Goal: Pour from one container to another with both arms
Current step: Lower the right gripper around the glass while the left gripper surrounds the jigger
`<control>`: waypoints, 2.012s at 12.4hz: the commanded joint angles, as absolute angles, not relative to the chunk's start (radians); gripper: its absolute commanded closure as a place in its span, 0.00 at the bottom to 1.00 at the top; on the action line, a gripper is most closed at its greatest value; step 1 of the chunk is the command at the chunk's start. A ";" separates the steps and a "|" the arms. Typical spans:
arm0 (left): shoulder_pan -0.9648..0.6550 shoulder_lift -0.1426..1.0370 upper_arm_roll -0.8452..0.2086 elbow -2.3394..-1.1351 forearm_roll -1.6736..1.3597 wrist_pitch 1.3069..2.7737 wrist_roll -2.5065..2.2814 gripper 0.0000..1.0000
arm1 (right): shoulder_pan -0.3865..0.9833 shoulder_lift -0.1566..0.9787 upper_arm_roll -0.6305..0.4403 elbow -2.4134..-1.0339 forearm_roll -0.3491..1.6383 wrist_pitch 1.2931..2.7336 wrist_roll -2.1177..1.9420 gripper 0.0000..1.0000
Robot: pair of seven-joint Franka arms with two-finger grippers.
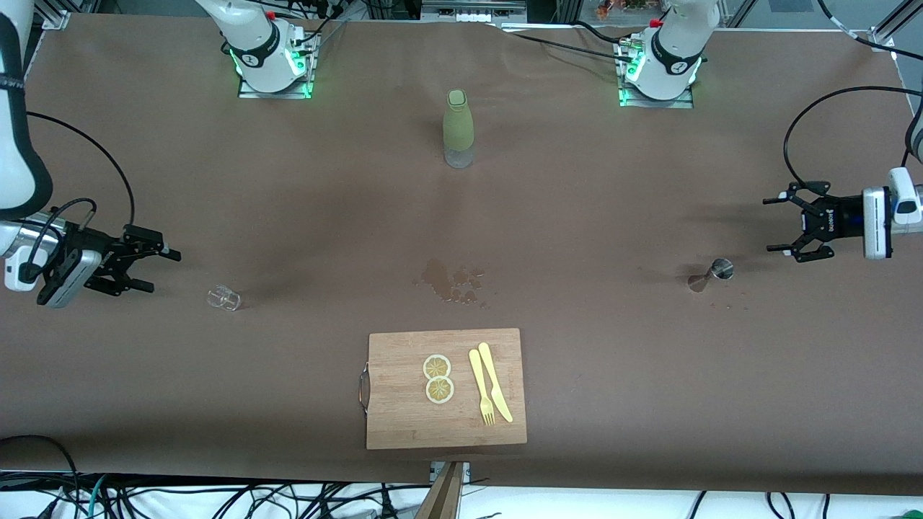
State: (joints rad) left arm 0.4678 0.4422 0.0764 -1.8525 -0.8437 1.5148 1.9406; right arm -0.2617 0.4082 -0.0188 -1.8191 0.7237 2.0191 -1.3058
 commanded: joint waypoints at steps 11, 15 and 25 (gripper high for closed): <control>0.515 0.633 0.074 -1.813 -1.042 1.517 2.190 0.00 | -0.382 0.724 -0.008 -1.697 1.163 1.916 -2.162 0.00; 0.514 0.679 0.074 -1.798 -1.055 1.517 2.381 0.00 | -0.382 0.822 -0.008 -1.603 1.160 1.815 -2.275 0.00; 0.482 0.808 0.074 -1.760 -1.149 1.526 2.539 0.00 | -0.380 0.954 -0.008 -1.499 1.157 1.729 -2.385 0.00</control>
